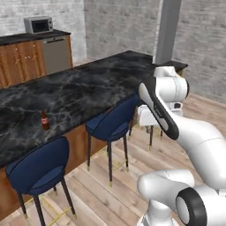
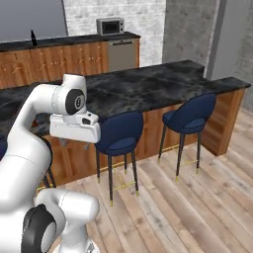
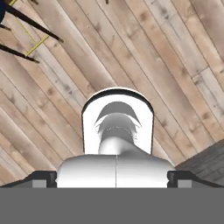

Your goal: Place the large bottle from the dining counter next to the other large bottle outside the sink, and place the small bottle from the dining counter next to the other small bottle inside the sink.

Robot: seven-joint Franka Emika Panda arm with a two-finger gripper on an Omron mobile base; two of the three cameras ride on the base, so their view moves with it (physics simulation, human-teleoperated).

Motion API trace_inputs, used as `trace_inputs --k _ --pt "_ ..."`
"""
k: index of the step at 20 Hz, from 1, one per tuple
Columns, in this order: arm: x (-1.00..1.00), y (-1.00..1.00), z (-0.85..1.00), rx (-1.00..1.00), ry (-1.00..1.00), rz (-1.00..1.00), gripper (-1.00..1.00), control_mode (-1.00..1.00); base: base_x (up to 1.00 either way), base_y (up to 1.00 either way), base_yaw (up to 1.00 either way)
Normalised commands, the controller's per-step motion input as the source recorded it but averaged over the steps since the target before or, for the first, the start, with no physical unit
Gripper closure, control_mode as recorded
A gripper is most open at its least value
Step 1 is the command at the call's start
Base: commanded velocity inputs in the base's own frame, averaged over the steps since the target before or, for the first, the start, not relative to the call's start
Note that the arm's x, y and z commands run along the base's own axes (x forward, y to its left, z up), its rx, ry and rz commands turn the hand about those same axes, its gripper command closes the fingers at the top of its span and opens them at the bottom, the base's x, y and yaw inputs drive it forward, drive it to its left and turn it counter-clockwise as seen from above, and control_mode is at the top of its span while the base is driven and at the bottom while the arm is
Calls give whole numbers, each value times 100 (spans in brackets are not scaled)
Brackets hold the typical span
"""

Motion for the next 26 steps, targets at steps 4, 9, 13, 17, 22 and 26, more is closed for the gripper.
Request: trace_inputs --k 4,9,13,17,22,26 --pt "0 0 0 0 0 0 -100 100 82 0 43" --pt "0 0 0 0 0 0 -100 100 67 0 34" --pt "0 0 0 0 0 0 -100 100 34 0 53" --pt "0 0 0 0 0 0 -100 100 13 0 56" --pt "0 0 0 0 0 0 -100 100 31 0 53" --pt "0 0 0 0 0 0 -100 100 54 0 16"
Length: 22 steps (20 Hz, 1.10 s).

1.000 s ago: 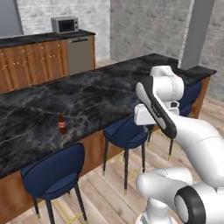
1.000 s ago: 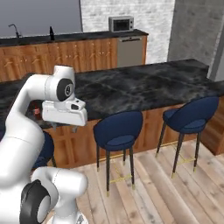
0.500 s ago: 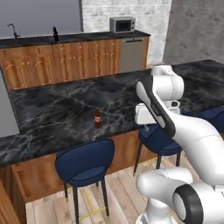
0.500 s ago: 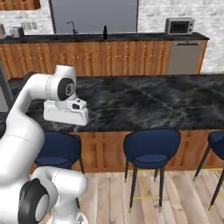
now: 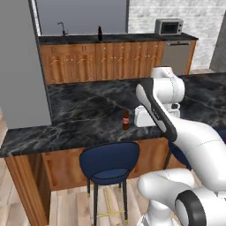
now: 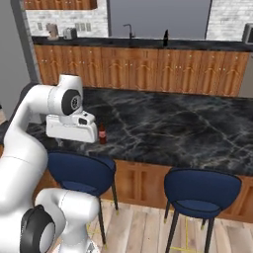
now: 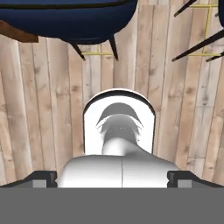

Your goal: Place the large bottle from the dining counter next to the other large bottle outside the sink, and place the small bottle from the dining counter next to the other small bottle inside the sink.

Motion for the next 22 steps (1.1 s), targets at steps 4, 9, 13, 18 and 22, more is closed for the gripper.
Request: trace_inputs --k 4,9,13,18,22 --pt "0 0 0 0 0 0 -100 100 39 0 0" --pt "0 0 0 0 0 0 -100 100 50 -2 -9" --pt "0 0 0 0 0 0 -100 100 66 0 -15" --pt "0 0 0 0 0 0 -100 100 68 0 -2" --pt "0 0 0 0 0 0 -100 100 13 -1 0"
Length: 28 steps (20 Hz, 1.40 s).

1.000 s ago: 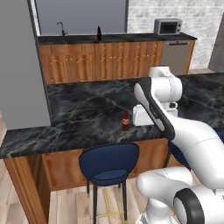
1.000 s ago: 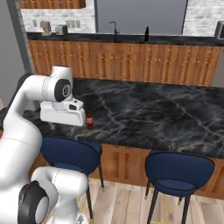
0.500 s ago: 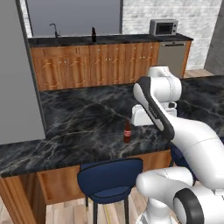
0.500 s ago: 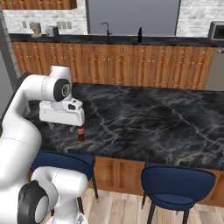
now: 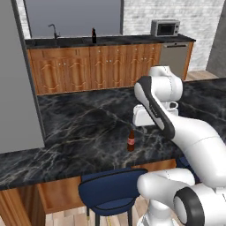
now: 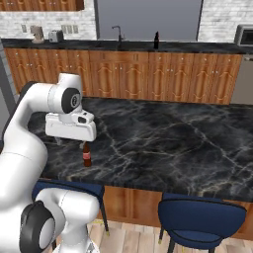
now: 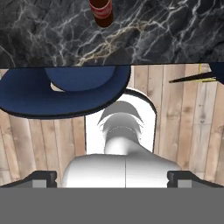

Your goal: Place the large bottle from the dining counter next to the other large bottle outside the sink, and place the small bottle from the dining counter next to the other small bottle inside the sink.

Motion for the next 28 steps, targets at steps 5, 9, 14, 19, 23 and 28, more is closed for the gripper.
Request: trace_inputs --k 5,9,14,19,23,28 --pt "0 0 0 0 0 0 -100 100 3 0 0" --pt "3 0 -1 0 -2 0 -100 -100 0 0 0" --pt "57 10 -1 0 -3 1 -100 -100 0 0 0" --pt "53 -4 0 0 0 9 -100 -100 0 0 0" --pt "61 -16 0 0 0 12 -100 -100 0 0 0" --pt "12 8 0 1 -2 9 -100 -100 0 0 0"
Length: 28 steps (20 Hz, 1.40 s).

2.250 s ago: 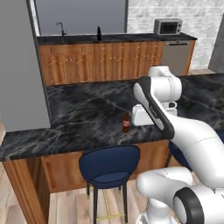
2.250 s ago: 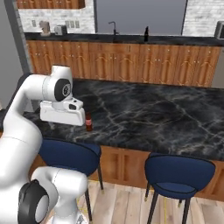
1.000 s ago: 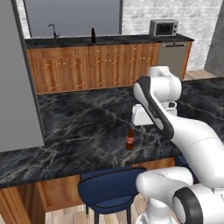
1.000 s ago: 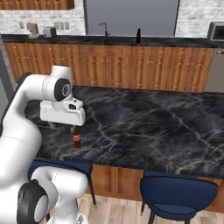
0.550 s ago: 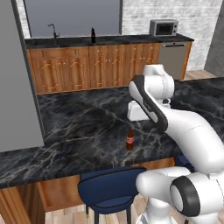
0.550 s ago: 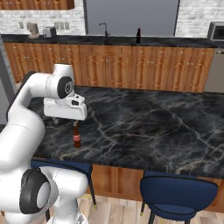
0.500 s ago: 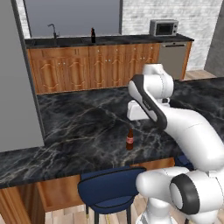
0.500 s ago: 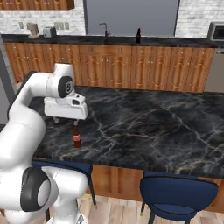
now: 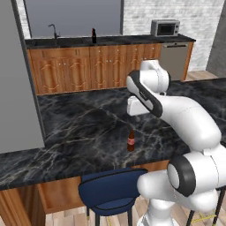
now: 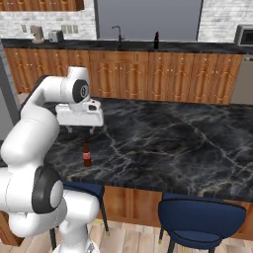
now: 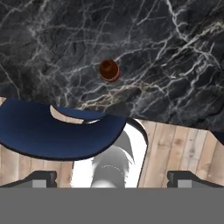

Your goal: Place the large bottle from the dining counter next to the other large bottle outside the sink, and place the small bottle from the dining counter next to the other small bottle inside the sink.

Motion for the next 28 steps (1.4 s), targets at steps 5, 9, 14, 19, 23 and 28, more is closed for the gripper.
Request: trace_inputs --k 5,9,14,19,23,28 --pt "2 12 0 5 -15 5 -100 -100 0 0 0" --pt "0 18 0 0 -20 4 -100 -100 0 0 0" --pt "0 12 0 0 -2 0 -100 -100 0 0 0" --pt "4 3 0 0 -2 -1 -100 -100 0 0 0" --pt "35 0 0 0 4 -13 -100 -100 0 0 0" --pt "40 0 0 0 4 -19 -100 -100 0 0 0"
